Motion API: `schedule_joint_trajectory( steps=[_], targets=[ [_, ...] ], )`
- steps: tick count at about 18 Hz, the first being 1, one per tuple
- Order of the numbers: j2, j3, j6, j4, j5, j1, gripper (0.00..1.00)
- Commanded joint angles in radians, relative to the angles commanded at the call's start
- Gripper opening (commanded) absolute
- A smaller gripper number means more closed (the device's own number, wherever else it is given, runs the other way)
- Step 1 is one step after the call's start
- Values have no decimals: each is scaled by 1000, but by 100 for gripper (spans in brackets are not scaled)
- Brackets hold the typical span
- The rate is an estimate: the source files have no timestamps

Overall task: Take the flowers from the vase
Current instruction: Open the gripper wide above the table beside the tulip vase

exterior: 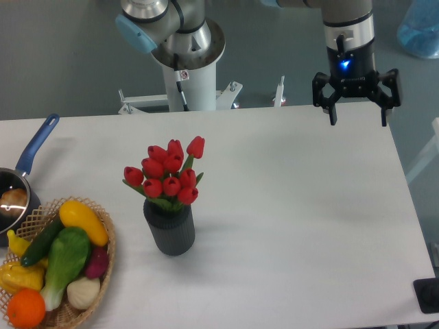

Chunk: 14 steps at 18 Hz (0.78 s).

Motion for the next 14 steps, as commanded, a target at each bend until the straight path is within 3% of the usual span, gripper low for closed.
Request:
schedule_joint_trajectory(
  steps=[7,14],
  targets=[
    [-17,-2,-29,20,-63,-8,100],
    [-43,5,-329,28,-173,-28,100]
  ],
)
